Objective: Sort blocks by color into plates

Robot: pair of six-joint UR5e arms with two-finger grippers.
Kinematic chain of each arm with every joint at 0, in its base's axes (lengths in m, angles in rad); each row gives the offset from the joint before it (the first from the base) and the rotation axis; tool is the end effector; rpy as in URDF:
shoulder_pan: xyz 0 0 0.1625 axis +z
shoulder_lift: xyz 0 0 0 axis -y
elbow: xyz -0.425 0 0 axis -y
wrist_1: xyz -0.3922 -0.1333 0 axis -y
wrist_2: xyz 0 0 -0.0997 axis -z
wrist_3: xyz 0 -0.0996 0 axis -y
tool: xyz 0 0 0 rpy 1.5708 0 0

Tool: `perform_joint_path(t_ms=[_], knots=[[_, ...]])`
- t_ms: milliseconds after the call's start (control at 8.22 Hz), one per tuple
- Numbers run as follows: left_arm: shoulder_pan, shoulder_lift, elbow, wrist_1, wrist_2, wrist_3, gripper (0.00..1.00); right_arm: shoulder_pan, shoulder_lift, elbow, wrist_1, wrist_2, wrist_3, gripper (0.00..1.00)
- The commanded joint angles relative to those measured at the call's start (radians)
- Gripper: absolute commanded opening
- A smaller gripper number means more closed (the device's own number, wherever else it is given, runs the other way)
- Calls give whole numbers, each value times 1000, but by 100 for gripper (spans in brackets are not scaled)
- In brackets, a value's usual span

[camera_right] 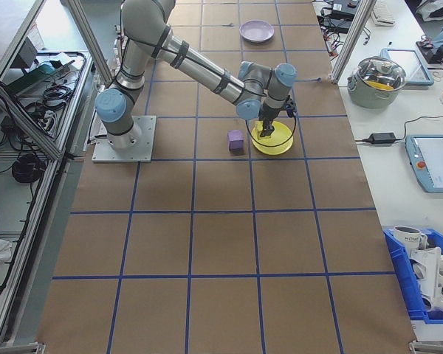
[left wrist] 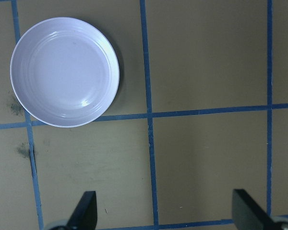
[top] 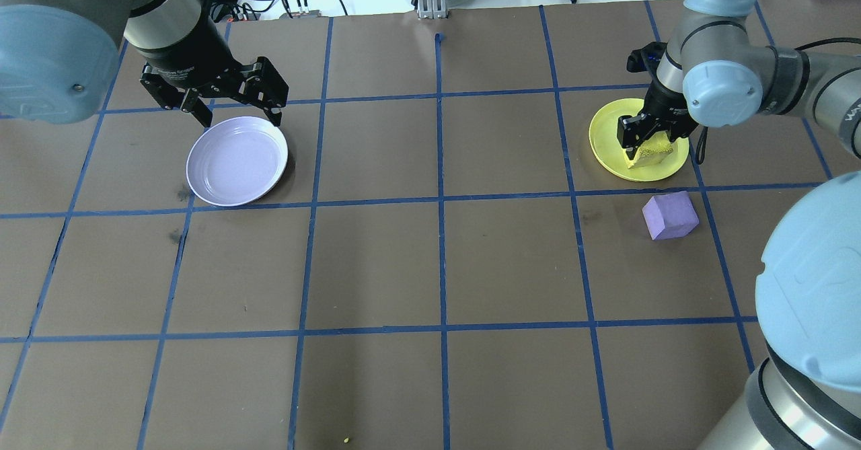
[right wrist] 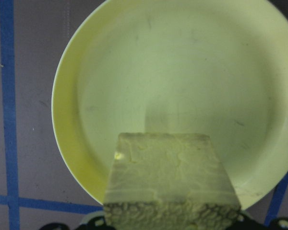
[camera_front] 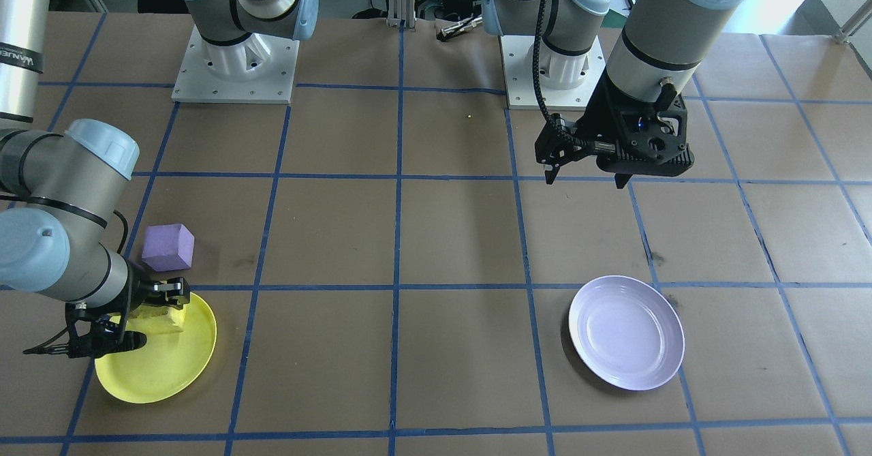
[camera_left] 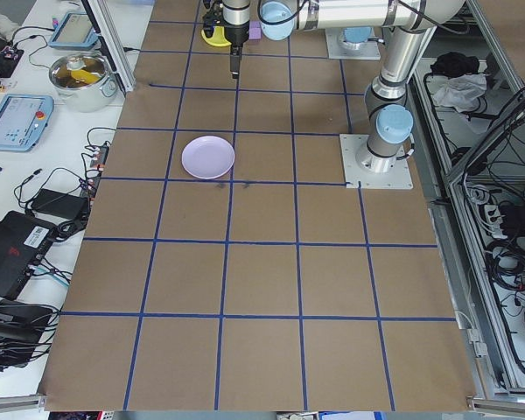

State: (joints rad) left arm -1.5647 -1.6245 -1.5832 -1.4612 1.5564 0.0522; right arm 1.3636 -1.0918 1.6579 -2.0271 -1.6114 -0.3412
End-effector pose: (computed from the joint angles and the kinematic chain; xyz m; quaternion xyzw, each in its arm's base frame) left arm -0.1316 -0.5189 0.4658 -0.0232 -0.9995 0.0219 0.0066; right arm 0.0000 -0.6285 0.2195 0.0679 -0.9960 -0.0583 0.0047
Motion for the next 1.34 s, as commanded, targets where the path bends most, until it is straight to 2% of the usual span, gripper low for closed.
perform_joint_path(t_ms=[0,122,243,486,608,730,851,973,1216], knots=[[0,0,0,1,1,0,100,0,29,2,-82,4,-1,44],[0,0,0,-1,1,0,100,0,26,2,-79,-11,1,75],[0,0,0,1,1,0,100,0,20,2,-78,-13,4,100],[0,-2,0,1,1,0,100,-1,-5,2,-65,-18,1,100],[0,-2,0,1,1,0,100,-4,-41,19,-17,-18,-7,100],[0,-2,2,1,1,0,100,-14,-77,22,83,-21,-16,100],[0,-3,2,1,-1,0,100,-24,-100,48,115,-36,-34,100],[0,-6,0,1,1,0,100,-41,-115,113,105,-59,-74,100],[0,-6,0,5,1,0,100,-90,-125,206,71,-52,-99,100]])
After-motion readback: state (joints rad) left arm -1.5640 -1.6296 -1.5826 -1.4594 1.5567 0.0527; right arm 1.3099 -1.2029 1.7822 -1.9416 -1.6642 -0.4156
